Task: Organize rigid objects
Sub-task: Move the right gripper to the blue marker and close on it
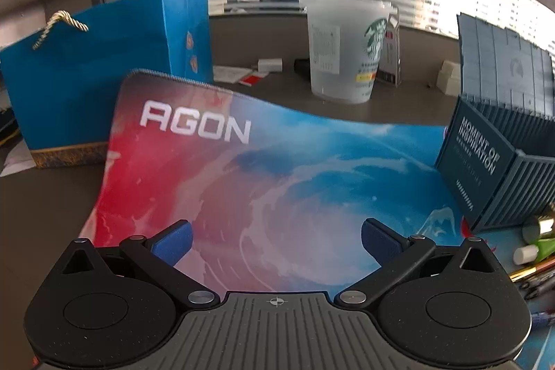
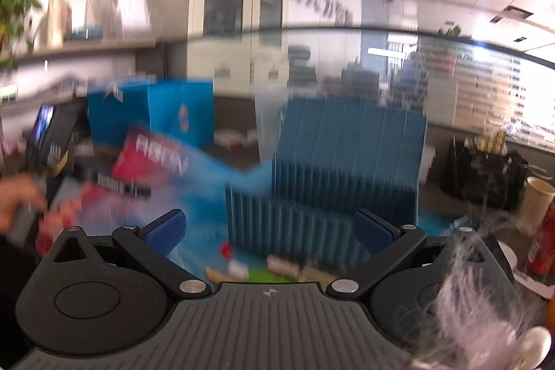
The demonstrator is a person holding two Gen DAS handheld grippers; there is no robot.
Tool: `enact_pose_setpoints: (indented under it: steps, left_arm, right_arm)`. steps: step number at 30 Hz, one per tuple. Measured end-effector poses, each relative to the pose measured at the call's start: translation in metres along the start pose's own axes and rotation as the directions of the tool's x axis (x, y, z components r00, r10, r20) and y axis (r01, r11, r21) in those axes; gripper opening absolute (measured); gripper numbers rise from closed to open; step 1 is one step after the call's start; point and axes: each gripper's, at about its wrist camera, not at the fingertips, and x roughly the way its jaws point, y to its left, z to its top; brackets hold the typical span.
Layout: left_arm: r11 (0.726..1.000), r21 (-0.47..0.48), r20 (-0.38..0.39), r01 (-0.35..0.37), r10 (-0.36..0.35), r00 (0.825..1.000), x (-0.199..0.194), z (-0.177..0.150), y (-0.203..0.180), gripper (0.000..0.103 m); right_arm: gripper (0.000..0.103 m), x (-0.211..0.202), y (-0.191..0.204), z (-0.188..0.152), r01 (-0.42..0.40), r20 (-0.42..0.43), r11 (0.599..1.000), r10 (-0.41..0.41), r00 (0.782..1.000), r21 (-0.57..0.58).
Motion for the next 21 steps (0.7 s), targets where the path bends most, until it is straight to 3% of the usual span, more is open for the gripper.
enact_pose_setpoints:
  steps: [4, 9, 10, 13, 15, 21]
  left_arm:
    - [1.0, 0.019, -0.013, -0.011, 0.011, 1.0, 0.007, -0.005, -0.004, 0.103]
    - [0.999, 0.026, -0.033, -0.043, 0.044, 0.998, 0.016, -0.011, -0.003, 0.103]
    - [0.999, 0.024, -0.04, -0.049, 0.05, 0.998, 0.018, -0.012, -0.003, 0.103]
    - [0.998, 0.024, -0.05, -0.054, 0.055, 0.997, 0.022, -0.015, 0.0, 0.103]
    - [0.998, 0.029, -0.051, -0.058, 0.059, 0.997, 0.023, -0.016, 0.0, 0.103]
    - [0.997, 0.029, -0.053, -0.068, 0.069, 0.996, 0.028, -0.016, 0.0, 0.103]
  right_arm:
    - [0.103, 0.001, 0.008, -0.02, -0.036, -0.06, 0.998, 0.033, 0.998, -0.054]
    - [0.102, 0.011, 0.036, -0.038, -0.176, -0.111, 0.974, 0.161, 0.981, -0.14]
    - [0.097, 0.015, 0.042, -0.039, -0.204, -0.132, 0.967, 0.184, 0.974, -0.151]
    - [0.068, 0.026, 0.052, -0.042, -0.276, -0.223, 0.949, 0.239, 0.945, -0.151]
    - [0.068, 0.031, 0.054, -0.045, -0.309, -0.271, 0.941, 0.265, 0.925, -0.137]
    - [0.067, 0.04, 0.044, -0.045, -0.337, -0.313, 0.936, 0.291, 0.904, -0.104]
